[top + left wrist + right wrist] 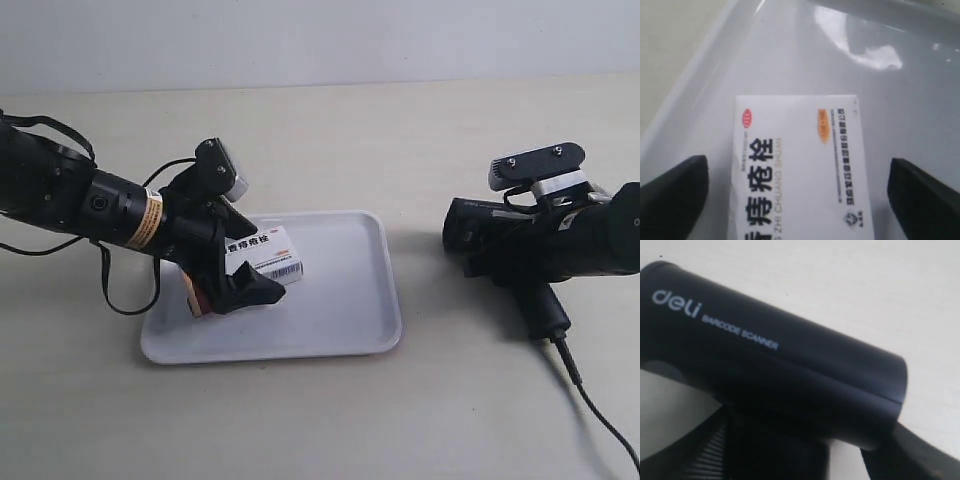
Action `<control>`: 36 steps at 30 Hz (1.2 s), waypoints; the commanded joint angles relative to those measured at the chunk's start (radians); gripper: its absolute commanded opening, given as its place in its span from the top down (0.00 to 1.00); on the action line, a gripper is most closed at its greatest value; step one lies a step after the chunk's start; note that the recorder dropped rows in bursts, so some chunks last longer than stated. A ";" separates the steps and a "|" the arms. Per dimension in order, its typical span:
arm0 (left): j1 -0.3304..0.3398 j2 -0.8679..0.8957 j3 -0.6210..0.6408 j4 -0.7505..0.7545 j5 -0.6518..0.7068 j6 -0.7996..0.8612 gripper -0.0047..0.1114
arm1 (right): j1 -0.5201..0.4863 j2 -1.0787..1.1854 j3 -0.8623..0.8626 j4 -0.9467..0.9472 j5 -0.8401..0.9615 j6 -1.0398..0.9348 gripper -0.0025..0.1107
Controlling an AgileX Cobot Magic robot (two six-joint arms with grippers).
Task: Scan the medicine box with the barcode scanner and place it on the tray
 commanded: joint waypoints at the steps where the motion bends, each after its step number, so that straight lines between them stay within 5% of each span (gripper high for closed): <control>1: -0.003 -0.041 0.000 -0.054 -0.023 -0.021 0.06 | -0.002 -0.010 0.001 0.007 -0.024 0.022 0.30; 5: -0.001 -0.135 0.000 -0.054 -0.036 -0.062 0.06 | -0.002 -0.089 0.001 0.007 0.015 0.042 0.22; 13: 0.013 -0.480 0.000 0.133 -0.028 -0.357 0.09 | -0.002 -0.519 0.001 0.015 0.205 0.042 0.27; 16: 0.013 -0.622 0.017 0.152 -0.028 -0.484 0.30 | -0.002 -0.726 0.001 0.005 0.255 0.042 0.43; 21: 0.038 -0.838 0.142 0.152 -0.001 -0.637 0.92 | -0.002 -1.064 0.014 0.003 0.293 0.042 0.83; 22: 0.040 -0.873 0.178 0.152 0.021 -0.647 0.95 | -0.002 -1.110 0.023 0.003 0.291 0.042 0.88; 24: 0.042 -0.963 0.282 0.145 0.115 -0.650 0.94 | -0.002 -1.216 0.058 0.003 0.279 0.038 0.98; 30: 0.042 -1.243 0.595 -0.057 0.472 -0.645 0.95 | -0.002 -1.416 0.189 0.007 0.310 0.042 0.98; 36: 0.042 -1.517 0.810 -0.095 0.563 -0.660 0.95 | -0.002 -1.475 0.262 0.012 0.416 0.042 0.98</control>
